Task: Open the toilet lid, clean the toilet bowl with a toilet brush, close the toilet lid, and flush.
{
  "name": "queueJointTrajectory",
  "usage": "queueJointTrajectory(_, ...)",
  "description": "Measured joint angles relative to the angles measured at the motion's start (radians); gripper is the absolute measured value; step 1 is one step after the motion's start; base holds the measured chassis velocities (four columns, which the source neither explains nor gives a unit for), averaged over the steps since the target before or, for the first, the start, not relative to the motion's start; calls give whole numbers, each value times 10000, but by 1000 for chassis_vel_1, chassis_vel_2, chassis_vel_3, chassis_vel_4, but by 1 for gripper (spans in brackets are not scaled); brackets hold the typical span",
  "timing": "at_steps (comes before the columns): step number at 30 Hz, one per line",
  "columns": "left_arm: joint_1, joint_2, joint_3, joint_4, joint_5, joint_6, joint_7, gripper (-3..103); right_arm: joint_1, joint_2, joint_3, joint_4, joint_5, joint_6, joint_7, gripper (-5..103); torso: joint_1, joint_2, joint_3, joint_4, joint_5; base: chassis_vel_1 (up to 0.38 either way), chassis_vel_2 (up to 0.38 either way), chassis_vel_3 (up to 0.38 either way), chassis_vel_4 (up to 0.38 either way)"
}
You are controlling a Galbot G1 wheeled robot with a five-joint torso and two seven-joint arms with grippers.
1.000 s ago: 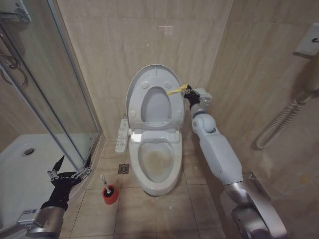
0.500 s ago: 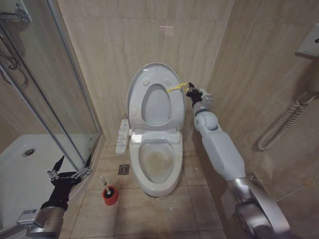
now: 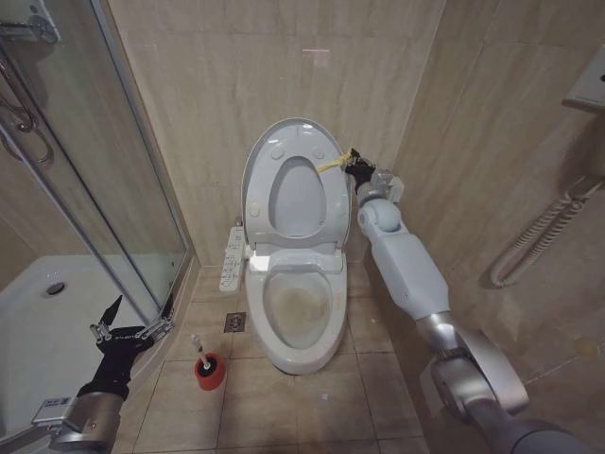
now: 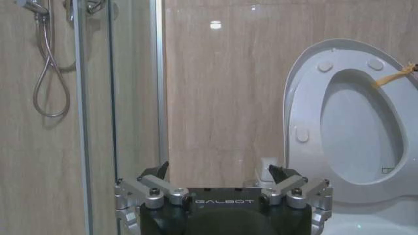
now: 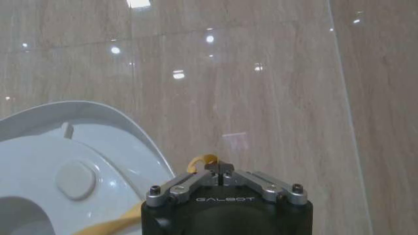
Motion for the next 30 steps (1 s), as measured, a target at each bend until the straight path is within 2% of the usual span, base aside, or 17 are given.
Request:
queueJointTrajectory(12, 0, 0, 0, 0, 0, 0, 0, 100, 140, -314, -185, -87, 16, -30, 132, 0, 0, 0, 0, 2, 0, 0, 0, 0, 0)
queueJointTrajectory(21, 0, 0, 0, 0, 0, 0, 0, 100, -128, -647, -219, 545, 165, -417, 362, 0, 0, 0, 0, -2, 1, 0, 0, 0, 0)
queueJointTrajectory(22, 0, 0, 0, 0, 0, 0, 0, 100, -177, -684, -225, 649, 178, -487, 404, 8, 0, 0, 0, -2, 1, 0, 0, 0, 0)
queueJointTrajectory(28, 0, 0, 0, 0, 0, 0, 0, 100, -399, -906, -266, 1032, 231, -605, 486, 8, 0, 0, 0, -3, 1, 0, 0, 0, 0)
queueJointTrajectory(29, 0, 0, 0, 0, 0, 0, 0, 100, -517, -990, -279, 1200, 259, -638, 507, 35, 0, 0, 0, -3, 1, 0, 0, 0, 0)
queueJointTrajectory(30, 0, 0, 0, 0, 0, 0, 0, 100, -517, -990, -279, 1200, 259, -638, 507, 35, 0, 0, 0, -3, 1, 0, 0, 0, 0)
